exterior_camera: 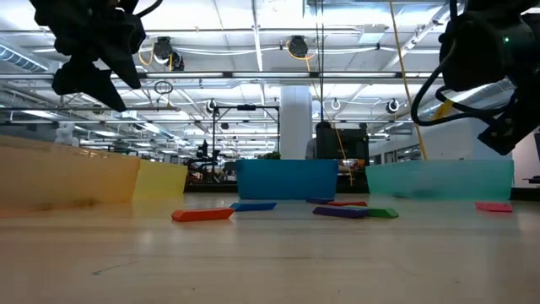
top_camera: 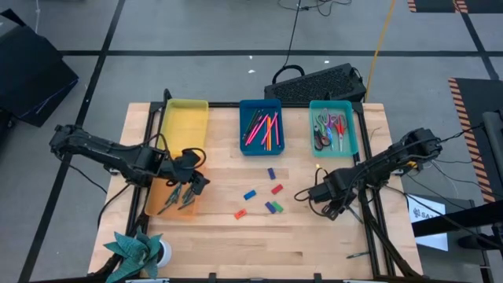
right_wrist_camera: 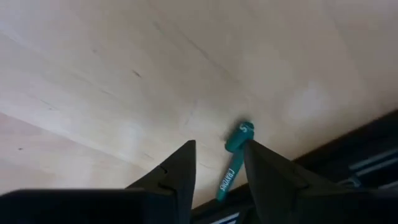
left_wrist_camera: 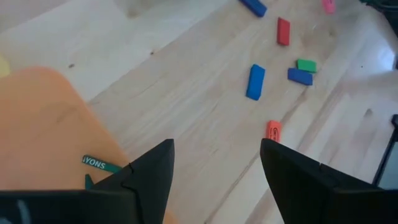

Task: Sort crayons/erasers/pens/pencils in bins
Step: Put the top green crayon into the orange bin

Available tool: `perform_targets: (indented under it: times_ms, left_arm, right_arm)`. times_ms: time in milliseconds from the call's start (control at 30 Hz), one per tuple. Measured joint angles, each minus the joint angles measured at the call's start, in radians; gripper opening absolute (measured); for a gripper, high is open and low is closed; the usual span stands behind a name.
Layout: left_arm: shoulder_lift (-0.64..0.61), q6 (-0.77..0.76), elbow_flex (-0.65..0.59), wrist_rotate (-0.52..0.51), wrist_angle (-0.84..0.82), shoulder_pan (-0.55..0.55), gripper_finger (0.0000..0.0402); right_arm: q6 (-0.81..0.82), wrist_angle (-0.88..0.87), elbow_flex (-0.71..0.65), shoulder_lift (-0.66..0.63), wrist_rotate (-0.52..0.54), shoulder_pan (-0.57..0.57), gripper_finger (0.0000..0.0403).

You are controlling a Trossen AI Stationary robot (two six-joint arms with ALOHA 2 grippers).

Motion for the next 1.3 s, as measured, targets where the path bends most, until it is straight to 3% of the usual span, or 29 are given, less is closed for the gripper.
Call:
perform_targets:
  times_ms: [533, 1067, 1300]
  left_arm:
    - [0.000, 0.076, 0.000, -0.014, 0.001, 0.000, 0.0241]
    - [0.000, 0.076, 0.000, -0.013, 0.000, 0.000, 0.0241]
    - [0.000, 0.130, 0.000, -0.014, 0.030, 0.004, 0.0241]
  right_arm:
    - [-0.009, -0.001, -0.003, 0.076, 0.030, 0.002, 0.0090]
    - [-0.006, 0.067, -0.047, 0.079, 0.026, 0.007, 0.0089]
    - [-0.146, -0.146, 0.036, 0.071, 0.114, 0.006, 0.0089]
